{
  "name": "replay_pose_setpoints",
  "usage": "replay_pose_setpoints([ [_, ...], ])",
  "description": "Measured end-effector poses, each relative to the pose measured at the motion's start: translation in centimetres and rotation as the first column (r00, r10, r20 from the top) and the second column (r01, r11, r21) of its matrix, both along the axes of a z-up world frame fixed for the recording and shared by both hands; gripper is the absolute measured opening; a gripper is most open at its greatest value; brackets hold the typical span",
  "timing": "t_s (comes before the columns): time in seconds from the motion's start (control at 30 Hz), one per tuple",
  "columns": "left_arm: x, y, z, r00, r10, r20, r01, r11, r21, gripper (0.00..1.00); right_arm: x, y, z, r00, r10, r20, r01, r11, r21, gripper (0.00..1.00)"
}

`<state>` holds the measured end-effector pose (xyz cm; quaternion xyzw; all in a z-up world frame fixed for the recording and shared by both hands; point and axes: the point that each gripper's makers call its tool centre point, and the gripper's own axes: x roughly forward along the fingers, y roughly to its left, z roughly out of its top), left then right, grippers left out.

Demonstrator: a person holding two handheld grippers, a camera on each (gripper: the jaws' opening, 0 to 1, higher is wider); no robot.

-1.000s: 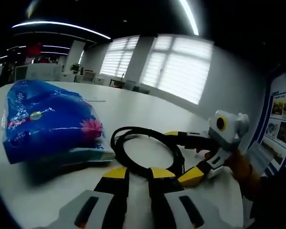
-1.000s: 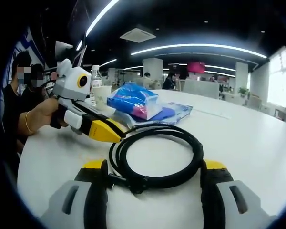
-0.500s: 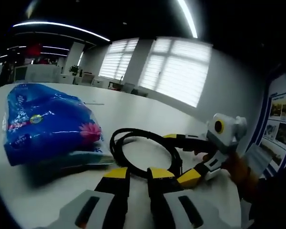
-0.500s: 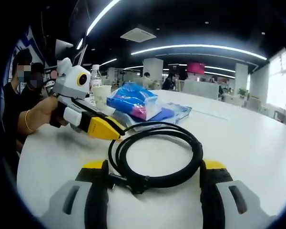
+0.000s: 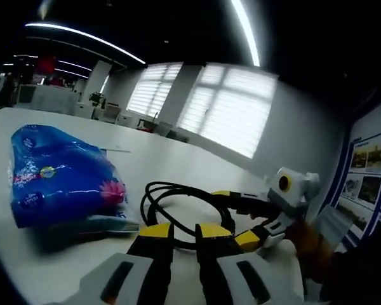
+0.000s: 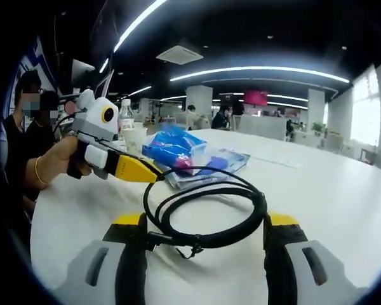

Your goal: Arrange the tabletop items into an orderly group along one side of the table until the central work area is clear of visible clutter.

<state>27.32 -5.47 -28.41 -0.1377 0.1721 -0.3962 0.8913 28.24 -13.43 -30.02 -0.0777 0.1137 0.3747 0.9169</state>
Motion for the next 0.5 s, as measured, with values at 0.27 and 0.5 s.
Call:
replay_pose_setpoints([
  [0.27,-1.1,-0.4,2.0,0.998,-0.021,0.055,0.022,1.000,-0.016,0.11,-1.0,0.0,0.9,1.000,-0.004,0.027,0.004,1.000,0.002,0.71],
  [0.5,-2.3,-0.7,3.6,0.996,-0.035,0.083,0.038,0.998,-0.041,0.10,-2.1,-0.1,2.1,0.999,-0.003,0.054,0.002,1.000,0.006,0.71],
])
